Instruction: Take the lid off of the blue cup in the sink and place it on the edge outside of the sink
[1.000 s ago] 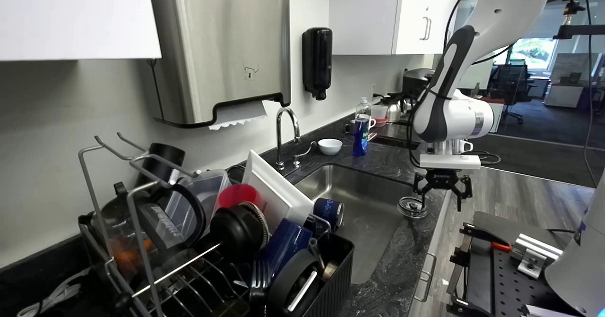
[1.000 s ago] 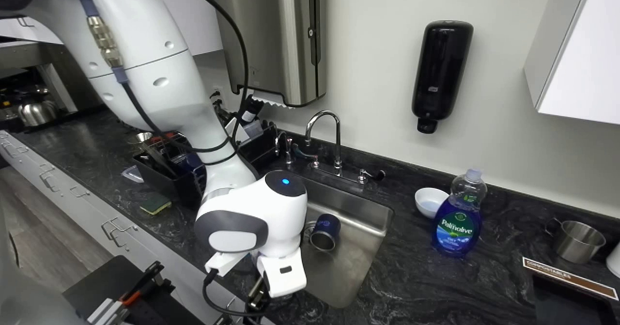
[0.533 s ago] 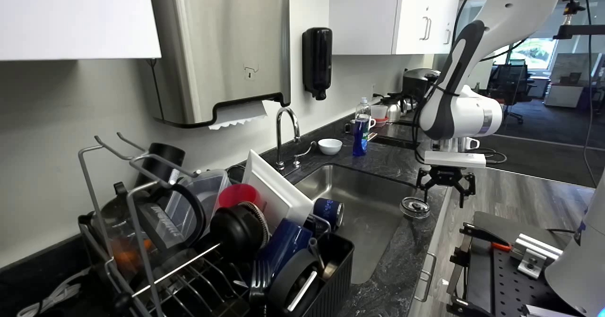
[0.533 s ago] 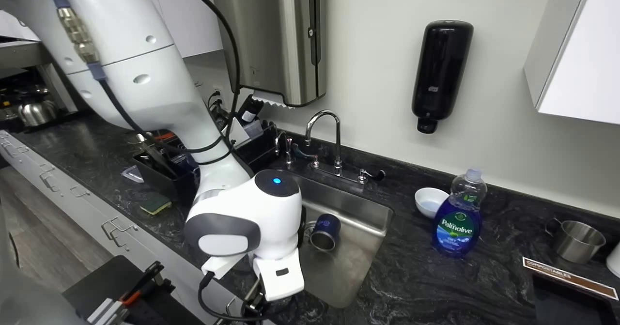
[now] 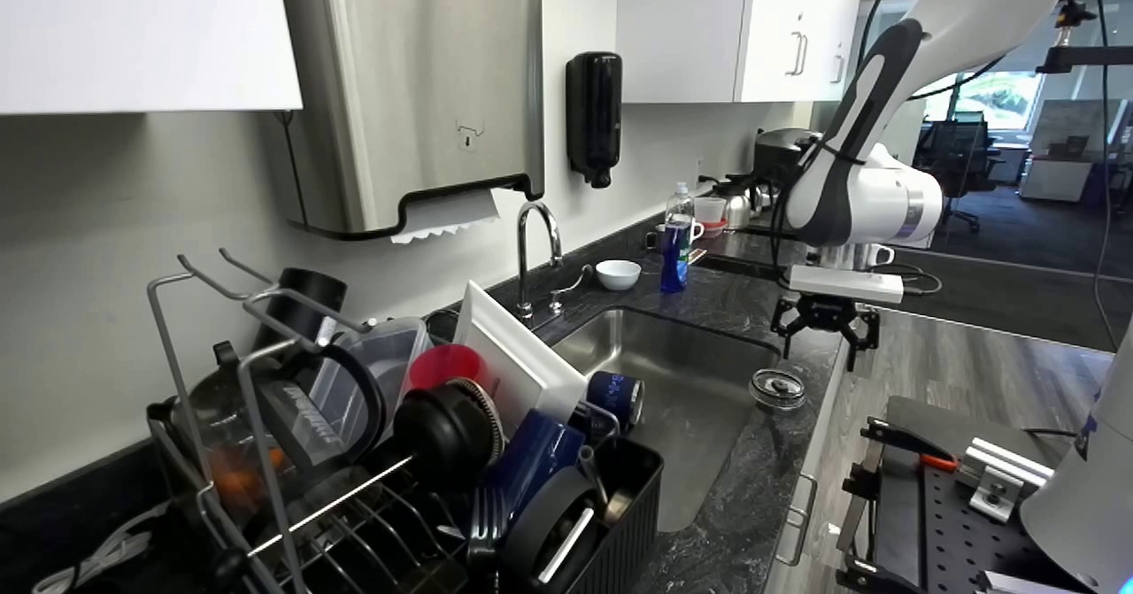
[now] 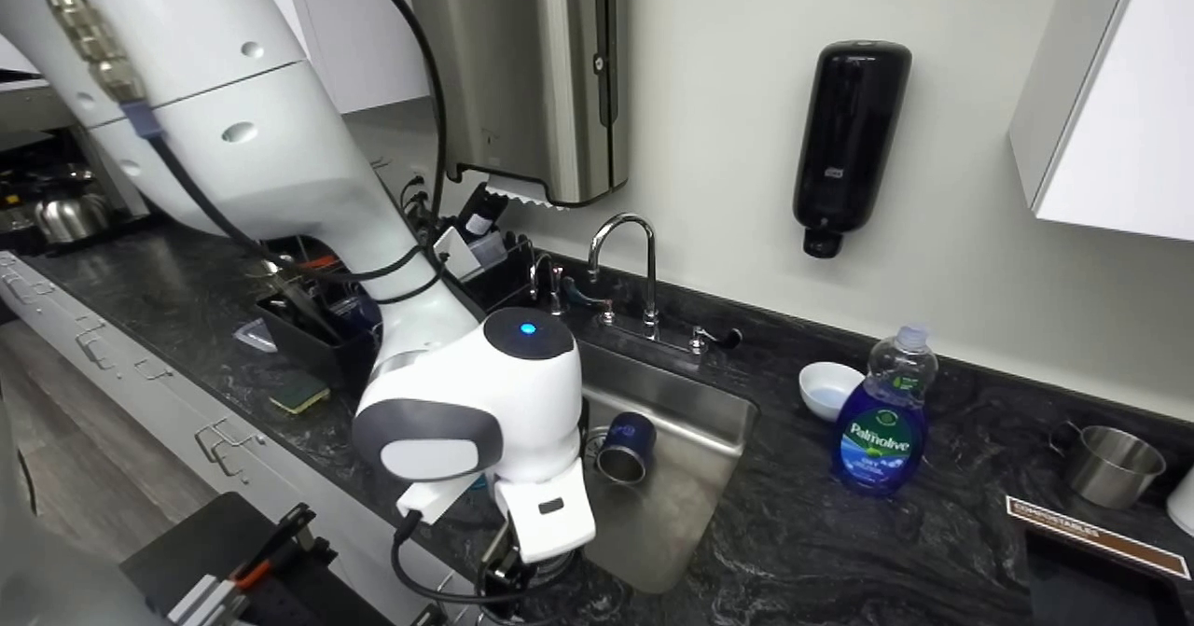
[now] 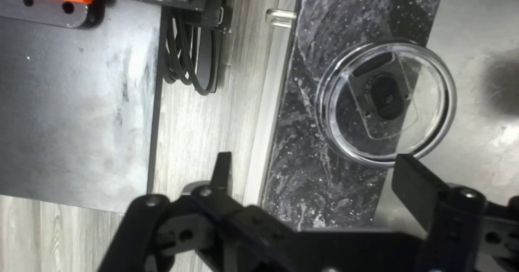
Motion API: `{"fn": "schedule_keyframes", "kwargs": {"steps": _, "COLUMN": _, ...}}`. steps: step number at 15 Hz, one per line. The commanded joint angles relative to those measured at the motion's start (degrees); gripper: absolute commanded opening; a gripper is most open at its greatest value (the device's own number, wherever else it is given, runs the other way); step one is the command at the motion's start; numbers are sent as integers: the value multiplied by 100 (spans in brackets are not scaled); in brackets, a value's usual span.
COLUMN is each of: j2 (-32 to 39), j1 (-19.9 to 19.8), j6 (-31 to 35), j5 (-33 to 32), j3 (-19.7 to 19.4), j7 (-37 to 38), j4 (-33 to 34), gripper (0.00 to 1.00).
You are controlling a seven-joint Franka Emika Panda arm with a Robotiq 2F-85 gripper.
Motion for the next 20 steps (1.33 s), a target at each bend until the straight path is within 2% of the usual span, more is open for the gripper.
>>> {"fn": "schedule_keyframes", "kwargs": {"steps": 1, "j2": -225, "j1": 61, "j6": 53, "j5": -197, "j3": -106, "j7": -24, "j4": 1, "gripper": 100}}
{"fn": "schedule_keyframes", "kwargs": {"steps": 2, "j2": -465, "j1": 90, "j6": 169, "j5": -381, "j3": -142, "j7": 105, "j4": -257, "gripper": 100}}
{"fn": "schedule_keyframes", "kwargs": {"steps": 4, "j2": -416, "j1": 102, "j6": 47, "j5": -512, "j3": -168, "j7": 110, "j4": -18, "gripper": 100}}
{"fn": "schedule_keyframes", "kwargs": {"steps": 6, "j2": -593, "j1": 110, "j6": 23, "j5": -908, "j3": -212, "j7": 238, "j4": 10, "gripper": 100}}
{"fn": "schedule_keyframes", "kwargs": {"steps": 7, "j2": -813, "j1": 111, "j6": 126, "j5": -1305, "j3": -252, "j7": 380, "j4": -203, "gripper": 100}}
{"fn": "schedule_keyframes", "kwargs": {"steps": 9, "j2": -828, "j1": 85, "j6": -48, "j5": -1826, "j3": -230, "j7": 544, "j4": -4, "gripper": 100}}
{"fn": "schedule_keyframes", "kwargs": {"steps": 13, "j2": -1146, "j1": 15, "j6": -138, "j5": -3266, "j3": -145, "j7": 1014, "j4": 56, "gripper": 100}}
{"fn": "schedule_keyframes", "kwargs": {"steps": 14, "j2": -1172, "j1": -274, "j6": -129, "j5": -3509, "j3": 179, "j7": 1063, "j4": 101, "gripper": 100}}
{"fn": "schedule_keyframes", "kwargs": {"steps": 17, "j2": -1311, "j1": -351, "j6": -283, "j5": -3898, "j3": 480, "j7": 1014, "j4": 306, "gripper": 100}}
{"fn": "schedule_keyframes", "kwargs": {"steps": 20, "j2": -1341, "j1": -339, "j6": -475, "j5": -3989, "j3": 774, "j7": 944, "j4": 581, "gripper": 100}}
